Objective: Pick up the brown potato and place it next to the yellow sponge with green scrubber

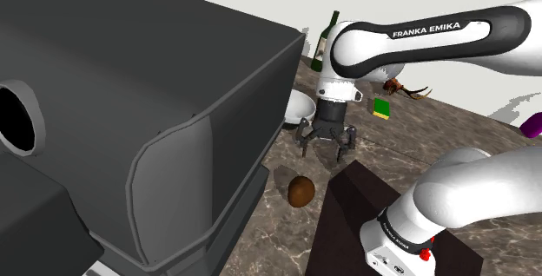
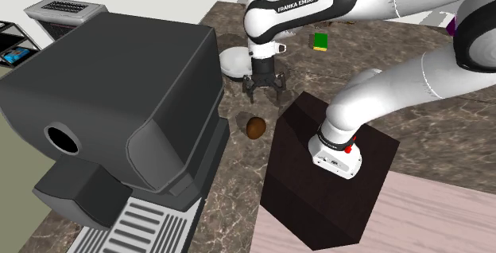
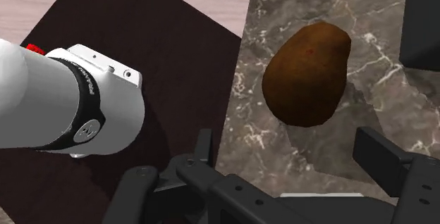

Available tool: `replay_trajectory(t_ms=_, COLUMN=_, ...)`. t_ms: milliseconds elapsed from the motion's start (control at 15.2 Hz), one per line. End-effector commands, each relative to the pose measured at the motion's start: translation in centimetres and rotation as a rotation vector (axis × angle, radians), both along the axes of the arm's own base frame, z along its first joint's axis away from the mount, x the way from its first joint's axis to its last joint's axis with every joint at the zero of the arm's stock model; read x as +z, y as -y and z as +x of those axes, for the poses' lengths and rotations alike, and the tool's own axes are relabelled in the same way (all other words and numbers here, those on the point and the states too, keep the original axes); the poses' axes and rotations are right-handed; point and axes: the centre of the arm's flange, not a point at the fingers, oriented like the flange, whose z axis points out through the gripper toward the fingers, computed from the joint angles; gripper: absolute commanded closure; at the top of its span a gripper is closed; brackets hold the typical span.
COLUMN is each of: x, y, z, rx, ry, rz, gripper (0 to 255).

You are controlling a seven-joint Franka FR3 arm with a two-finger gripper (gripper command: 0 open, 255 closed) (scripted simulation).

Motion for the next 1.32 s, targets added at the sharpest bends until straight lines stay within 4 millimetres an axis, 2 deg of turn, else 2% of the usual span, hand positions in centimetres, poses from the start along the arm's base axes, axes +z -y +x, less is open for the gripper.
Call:
replay_trajectory(t_ms=0, x=-1.6, y=-1.5, z=0.0, rx=-0.123, ry=-0.053, rz=0.016, gripper=0)
replay_trajectory(t_ms=198, x=-3.9, y=-3.4, z=0.3, rx=-0.277, ry=-0.121, rz=0.037, gripper=0)
replay_trajectory(t_ms=660, x=-7.0, y=-4.9, z=-1.1, rx=-0.277, ry=-0.121, rz=0.037, gripper=0)
replay_trajectory(t_ms=1188, x=-7.2, y=-5.1, z=-1.2, rx=-0.277, ry=-0.121, rz=0.037, gripper=0)
replay_trajectory(t_ms=1254, x=-7.2, y=-5.1, z=-1.2, rx=-0.277, ry=-0.121, rz=0.037, gripper=255)
